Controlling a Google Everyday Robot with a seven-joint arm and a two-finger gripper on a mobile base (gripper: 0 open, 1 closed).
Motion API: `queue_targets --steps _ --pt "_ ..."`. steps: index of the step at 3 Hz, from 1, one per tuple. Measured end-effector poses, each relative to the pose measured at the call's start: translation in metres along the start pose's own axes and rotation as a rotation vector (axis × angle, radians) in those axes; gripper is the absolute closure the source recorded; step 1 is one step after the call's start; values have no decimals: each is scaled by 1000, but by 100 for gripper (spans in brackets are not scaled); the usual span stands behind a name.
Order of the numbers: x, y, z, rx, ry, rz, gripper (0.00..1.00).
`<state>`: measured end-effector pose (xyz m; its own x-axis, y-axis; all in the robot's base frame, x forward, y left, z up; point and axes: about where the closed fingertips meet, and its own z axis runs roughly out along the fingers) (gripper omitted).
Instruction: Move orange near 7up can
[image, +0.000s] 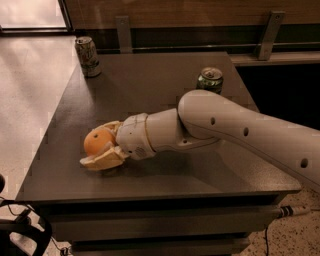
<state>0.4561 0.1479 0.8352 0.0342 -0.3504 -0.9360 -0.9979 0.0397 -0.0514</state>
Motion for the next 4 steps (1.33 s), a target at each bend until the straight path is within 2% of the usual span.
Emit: queue_targets --steps 1,2,3,4 --pt "-26 -32 -9 53 -7 24 100" --pt "-49 -76 -19 146 2 73 100" --pt "-56 -129 -26 242 -18 140 100" --pt "-52 -179 -26 330 -56 202 100"
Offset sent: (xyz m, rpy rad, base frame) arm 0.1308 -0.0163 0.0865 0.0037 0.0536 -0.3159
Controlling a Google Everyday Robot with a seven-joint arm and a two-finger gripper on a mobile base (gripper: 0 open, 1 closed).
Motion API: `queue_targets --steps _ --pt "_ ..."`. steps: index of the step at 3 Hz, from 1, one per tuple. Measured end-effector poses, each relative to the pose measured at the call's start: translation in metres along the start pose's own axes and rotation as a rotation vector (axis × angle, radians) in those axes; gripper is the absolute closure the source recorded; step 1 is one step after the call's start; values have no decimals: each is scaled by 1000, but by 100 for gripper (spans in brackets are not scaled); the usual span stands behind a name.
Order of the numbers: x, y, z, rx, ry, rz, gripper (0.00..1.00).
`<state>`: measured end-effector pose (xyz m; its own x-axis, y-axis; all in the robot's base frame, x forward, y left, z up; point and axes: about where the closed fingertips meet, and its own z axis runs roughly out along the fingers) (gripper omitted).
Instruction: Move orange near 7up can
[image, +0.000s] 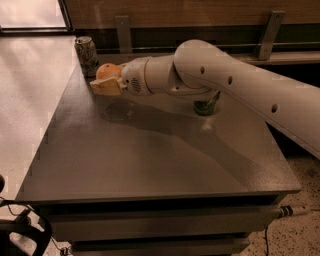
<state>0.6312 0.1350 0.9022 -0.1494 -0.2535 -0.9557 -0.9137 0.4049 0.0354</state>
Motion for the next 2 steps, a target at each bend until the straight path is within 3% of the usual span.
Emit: queue_targets --steps 1,2 --pt "4 -34 21 74 -52 54 100" --pt "9 -47 26 161 -110 69 100"
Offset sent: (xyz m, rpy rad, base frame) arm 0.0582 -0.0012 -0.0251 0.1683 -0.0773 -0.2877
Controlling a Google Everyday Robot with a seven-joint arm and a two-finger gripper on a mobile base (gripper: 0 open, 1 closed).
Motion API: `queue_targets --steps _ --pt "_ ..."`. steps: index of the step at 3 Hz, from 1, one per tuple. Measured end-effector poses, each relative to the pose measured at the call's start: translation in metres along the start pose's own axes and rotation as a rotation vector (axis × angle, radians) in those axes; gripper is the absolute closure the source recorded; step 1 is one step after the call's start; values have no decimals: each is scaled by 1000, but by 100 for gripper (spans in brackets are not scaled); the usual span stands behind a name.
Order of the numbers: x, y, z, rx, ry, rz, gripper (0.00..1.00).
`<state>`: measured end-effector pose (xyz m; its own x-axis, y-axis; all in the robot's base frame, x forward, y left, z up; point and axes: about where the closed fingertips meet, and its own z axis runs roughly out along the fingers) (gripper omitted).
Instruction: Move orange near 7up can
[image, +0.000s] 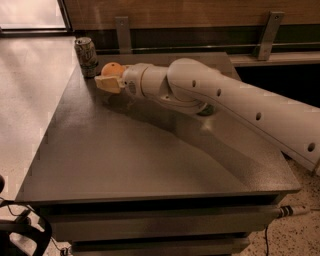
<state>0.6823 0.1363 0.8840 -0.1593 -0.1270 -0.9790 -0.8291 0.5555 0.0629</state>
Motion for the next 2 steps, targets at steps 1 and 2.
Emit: queue_targets --steps 1,2 --pt "-9 5 5 8 -18 -3 100" --pt "-9 9 12 15 11 -31 100"
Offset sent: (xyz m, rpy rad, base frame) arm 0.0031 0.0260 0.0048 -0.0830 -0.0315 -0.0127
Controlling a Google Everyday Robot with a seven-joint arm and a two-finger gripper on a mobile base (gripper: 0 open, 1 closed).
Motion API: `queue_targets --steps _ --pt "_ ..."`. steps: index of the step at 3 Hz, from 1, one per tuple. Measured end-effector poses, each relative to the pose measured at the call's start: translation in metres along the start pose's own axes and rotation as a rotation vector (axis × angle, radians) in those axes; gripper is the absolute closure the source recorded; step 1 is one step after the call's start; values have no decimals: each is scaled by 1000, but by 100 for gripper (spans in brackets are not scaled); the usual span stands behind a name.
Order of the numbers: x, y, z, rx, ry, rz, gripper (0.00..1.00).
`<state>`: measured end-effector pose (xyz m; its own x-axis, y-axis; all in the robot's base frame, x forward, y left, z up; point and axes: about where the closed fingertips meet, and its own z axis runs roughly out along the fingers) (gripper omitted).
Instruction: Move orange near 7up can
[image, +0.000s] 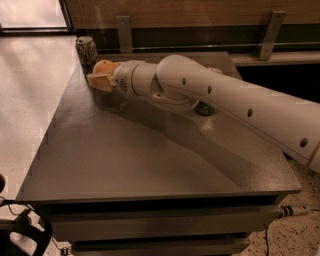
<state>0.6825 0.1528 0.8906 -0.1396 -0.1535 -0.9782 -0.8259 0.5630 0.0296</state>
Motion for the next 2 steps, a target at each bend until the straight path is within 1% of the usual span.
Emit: queue_targets --steps 1,2 --pt "5 -5 23 25 29 -17 100" --pt "13 -11 45 48 49 -13 100"
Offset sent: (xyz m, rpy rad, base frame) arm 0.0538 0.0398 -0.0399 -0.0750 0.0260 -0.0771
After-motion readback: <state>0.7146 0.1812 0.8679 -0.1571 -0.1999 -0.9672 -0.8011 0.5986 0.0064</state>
